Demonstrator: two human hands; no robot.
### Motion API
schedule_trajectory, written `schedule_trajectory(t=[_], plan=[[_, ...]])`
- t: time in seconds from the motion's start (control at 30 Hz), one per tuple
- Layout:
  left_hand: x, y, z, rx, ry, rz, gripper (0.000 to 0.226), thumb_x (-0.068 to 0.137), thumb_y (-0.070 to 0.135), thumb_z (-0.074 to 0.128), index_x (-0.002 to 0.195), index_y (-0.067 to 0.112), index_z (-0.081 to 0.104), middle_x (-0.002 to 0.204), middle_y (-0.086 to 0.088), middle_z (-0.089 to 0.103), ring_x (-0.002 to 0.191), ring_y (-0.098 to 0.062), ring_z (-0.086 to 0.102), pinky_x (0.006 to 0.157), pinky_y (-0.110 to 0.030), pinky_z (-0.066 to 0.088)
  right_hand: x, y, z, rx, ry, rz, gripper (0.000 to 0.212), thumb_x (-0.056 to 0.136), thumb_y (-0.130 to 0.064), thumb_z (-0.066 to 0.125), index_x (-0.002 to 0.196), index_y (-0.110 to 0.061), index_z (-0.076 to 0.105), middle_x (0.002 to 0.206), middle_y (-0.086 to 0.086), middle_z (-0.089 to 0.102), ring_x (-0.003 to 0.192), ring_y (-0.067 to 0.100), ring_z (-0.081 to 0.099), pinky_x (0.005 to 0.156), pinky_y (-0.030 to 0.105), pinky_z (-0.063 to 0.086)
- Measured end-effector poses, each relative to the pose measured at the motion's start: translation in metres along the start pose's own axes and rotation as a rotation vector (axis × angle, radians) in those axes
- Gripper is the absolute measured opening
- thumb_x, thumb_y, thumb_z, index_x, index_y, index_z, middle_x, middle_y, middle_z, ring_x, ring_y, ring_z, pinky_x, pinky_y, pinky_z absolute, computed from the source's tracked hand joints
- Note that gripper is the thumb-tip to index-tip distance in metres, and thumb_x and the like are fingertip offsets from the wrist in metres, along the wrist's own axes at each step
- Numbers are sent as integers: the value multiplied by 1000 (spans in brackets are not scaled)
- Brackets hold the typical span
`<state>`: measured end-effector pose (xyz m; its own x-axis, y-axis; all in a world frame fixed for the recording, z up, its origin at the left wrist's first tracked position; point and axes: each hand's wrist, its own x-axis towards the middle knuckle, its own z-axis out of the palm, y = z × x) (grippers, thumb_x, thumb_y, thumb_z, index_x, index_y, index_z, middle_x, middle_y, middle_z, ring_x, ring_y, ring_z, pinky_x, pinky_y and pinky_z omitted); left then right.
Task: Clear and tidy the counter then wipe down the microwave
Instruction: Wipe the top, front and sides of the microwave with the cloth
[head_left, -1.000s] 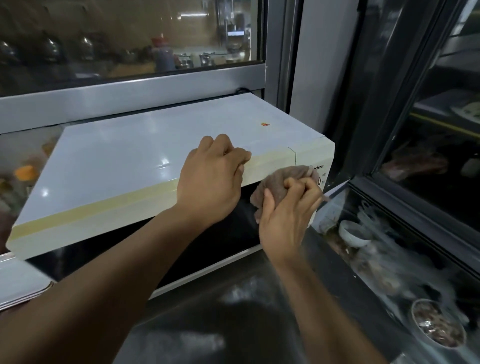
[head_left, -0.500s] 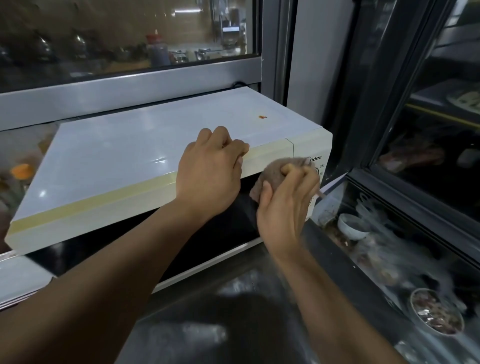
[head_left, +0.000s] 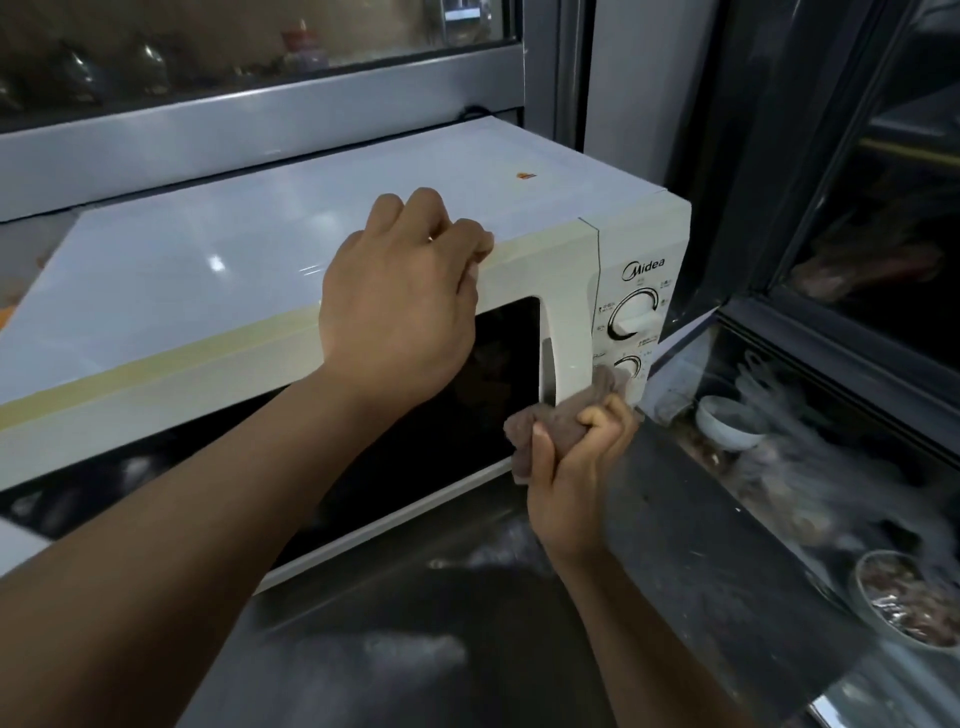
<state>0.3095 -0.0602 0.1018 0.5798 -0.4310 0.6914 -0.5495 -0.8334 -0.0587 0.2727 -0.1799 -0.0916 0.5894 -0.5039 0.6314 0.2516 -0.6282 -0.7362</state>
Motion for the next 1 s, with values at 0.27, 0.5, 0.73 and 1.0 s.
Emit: schedule_trajectory(t=[0.27, 0.5, 0.73, 1.0], plan=[[-1, 1, -1, 19, -3, 5, 33, 90, 20, 41, 108, 12, 67, 91, -9, 57, 86, -31, 52, 58, -29, 26, 5, -16, -12, 4, -83, 82, 26, 84, -17, 52, 99, -17, 31, 131, 23, 35, 130, 36, 34, 103, 54, 35], [-2, 1, 0, 48, 4, 6, 31, 89, 19, 43, 108, 12, 66, 92, -9, 57, 85, -31, 51, 59, -30, 23, 44, -48, -15, 50, 56, -58, 26, 84, -17, 51, 105, -18, 35, 129, 18, 37, 126, 28, 36, 98, 47, 43], [-1, 2, 1, 56, 13, 0, 31, 91, 19, 41, 109, 12, 65, 94, -9, 56, 88, -32, 50, 59, -31, 25, -3, -2, 0, 46, -88, 84, 23, 88, -30, 46, 103, -24, 29, 129, 17, 29, 115, 37, 46, 88, 53, 48], [-1, 3, 2, 74, 23, 5, 34, 90, 22, 38, 110, 14, 65, 95, -9, 56, 89, -32, 51, 58, -30, 25, -24, 20, 12, -7, -278, 389, 22, 83, -24, 47, 88, -36, 29, 117, 19, 39, 107, 28, 48, 95, 47, 46]])
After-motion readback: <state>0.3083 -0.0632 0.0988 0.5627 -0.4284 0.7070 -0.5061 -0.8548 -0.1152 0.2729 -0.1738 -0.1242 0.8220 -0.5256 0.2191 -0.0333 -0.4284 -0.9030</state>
